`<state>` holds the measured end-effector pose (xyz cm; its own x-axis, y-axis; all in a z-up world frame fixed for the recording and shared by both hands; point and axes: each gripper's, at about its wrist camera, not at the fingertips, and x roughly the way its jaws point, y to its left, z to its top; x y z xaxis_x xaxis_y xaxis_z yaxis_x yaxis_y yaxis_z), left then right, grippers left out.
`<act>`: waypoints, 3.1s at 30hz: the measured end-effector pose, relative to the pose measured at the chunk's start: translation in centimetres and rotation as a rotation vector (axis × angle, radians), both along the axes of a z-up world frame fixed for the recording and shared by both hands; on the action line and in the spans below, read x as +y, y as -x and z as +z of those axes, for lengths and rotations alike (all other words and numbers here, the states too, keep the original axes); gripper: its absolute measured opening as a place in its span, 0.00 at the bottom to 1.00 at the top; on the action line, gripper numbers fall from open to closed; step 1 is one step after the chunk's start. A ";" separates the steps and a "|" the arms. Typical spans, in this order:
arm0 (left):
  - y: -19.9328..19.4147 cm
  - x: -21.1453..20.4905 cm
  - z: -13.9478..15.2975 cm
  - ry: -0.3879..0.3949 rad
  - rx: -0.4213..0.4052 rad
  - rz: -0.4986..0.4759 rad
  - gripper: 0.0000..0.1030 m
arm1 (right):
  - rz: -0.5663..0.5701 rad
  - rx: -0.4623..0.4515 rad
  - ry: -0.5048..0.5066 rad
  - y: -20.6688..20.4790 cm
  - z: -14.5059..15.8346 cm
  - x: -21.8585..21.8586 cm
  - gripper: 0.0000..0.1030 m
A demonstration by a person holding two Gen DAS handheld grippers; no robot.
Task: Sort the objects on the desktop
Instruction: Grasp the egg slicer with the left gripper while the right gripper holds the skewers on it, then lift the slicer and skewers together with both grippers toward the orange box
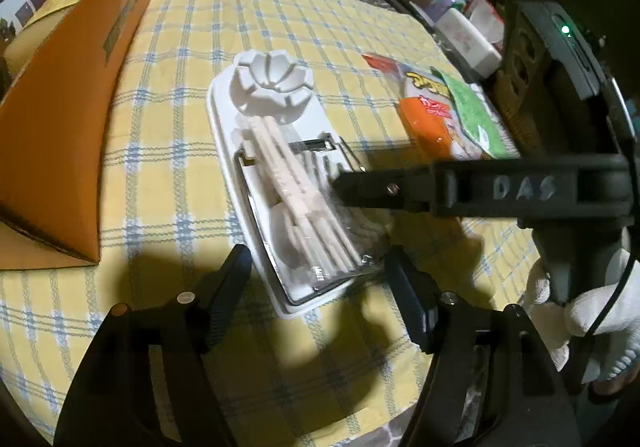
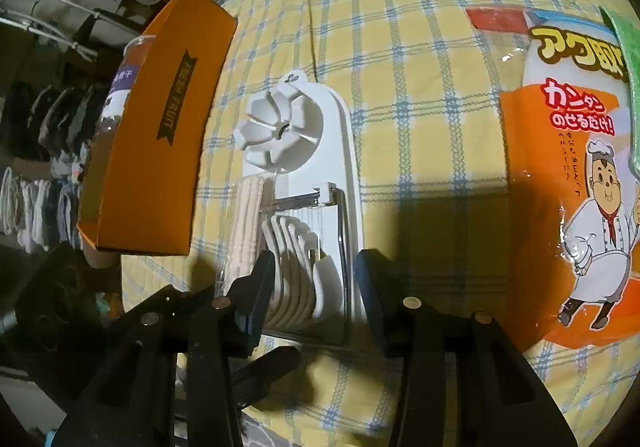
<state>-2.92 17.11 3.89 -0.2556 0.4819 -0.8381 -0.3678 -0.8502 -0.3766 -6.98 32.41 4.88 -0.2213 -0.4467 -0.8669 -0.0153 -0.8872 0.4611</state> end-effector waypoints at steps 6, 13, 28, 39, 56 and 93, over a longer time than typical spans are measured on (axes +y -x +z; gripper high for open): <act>0.2 0.5 0.0 0.018 0.002 0.007 0.62 | 0.021 0.008 -0.017 -0.1 0.0 -0.7 0.45; 0.0 0.1 2.0 0.003 0.077 0.020 0.60 | 0.009 0.041 0.013 -0.4 1.0 -0.4 0.46; 0.2 -1.3 7.8 -0.087 0.178 0.045 0.58 | 0.008 0.221 0.012 -1.5 7.5 -0.9 0.46; 0.5 -5.8 10.7 -0.109 0.225 0.107 0.58 | 0.044 0.288 0.040 -0.5 10.6 -4.7 0.46; 2.2 -17.4 11.7 -0.112 0.248 0.270 0.58 | 0.163 0.324 0.097 2.8 11.8 -15.6 0.46; 2.1 -22.5 9.3 -0.155 0.236 0.262 0.58 | 0.224 0.251 0.142 5.1 7.8 -20.6 0.46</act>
<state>-5.01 -5.37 13.21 -0.5641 0.4906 -0.6642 -0.2374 -0.8667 -0.4387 -12.06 11.78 12.70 -0.3029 -0.6199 -0.7239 0.3013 -0.7829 0.5443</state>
